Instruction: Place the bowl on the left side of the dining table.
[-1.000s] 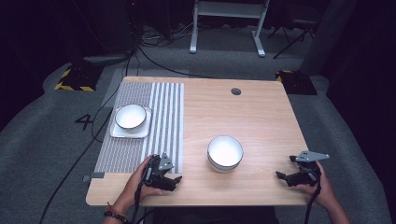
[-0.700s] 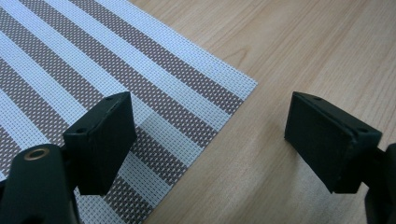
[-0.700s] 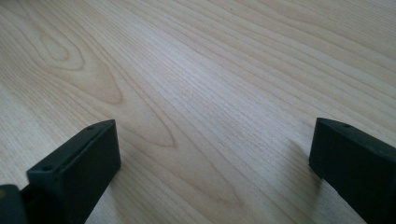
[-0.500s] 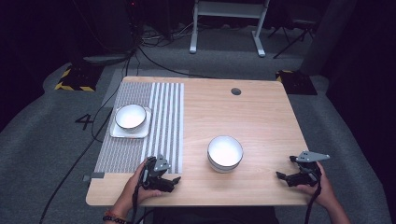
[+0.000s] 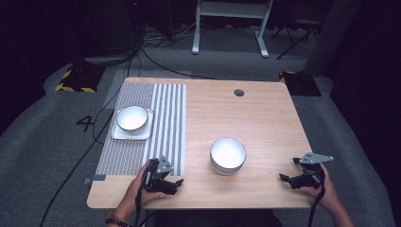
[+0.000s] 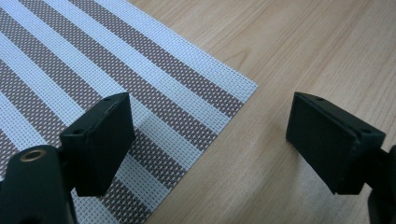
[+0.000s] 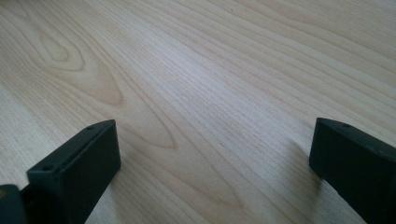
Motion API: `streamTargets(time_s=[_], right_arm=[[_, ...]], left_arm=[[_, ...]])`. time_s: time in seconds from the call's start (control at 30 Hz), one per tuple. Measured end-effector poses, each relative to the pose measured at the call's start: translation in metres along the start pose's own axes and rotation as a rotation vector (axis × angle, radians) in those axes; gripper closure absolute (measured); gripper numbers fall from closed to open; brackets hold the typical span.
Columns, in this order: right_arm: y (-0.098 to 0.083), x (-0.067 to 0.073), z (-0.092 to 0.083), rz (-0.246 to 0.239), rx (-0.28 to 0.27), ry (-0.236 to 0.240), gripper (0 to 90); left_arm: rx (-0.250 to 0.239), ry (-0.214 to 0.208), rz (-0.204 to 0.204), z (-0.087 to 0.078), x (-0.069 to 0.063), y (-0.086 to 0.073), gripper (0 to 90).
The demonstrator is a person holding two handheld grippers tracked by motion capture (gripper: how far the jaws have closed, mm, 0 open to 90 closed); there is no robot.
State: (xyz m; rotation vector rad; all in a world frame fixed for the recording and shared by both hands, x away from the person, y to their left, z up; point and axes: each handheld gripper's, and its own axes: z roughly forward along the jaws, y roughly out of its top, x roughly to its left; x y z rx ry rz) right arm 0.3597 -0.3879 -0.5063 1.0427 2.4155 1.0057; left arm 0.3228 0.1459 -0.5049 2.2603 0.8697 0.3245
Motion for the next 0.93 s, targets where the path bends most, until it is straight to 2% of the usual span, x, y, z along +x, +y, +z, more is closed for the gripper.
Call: streamTargets(time_s=[0.93], right_arm=[[-0.0003,-0.0002,-0.0005,-0.001,0.003,0.000,2.1]], left_arm=[[0.002,-0.011,0.003,0.0006,0.0011,0.0006,14.8]])
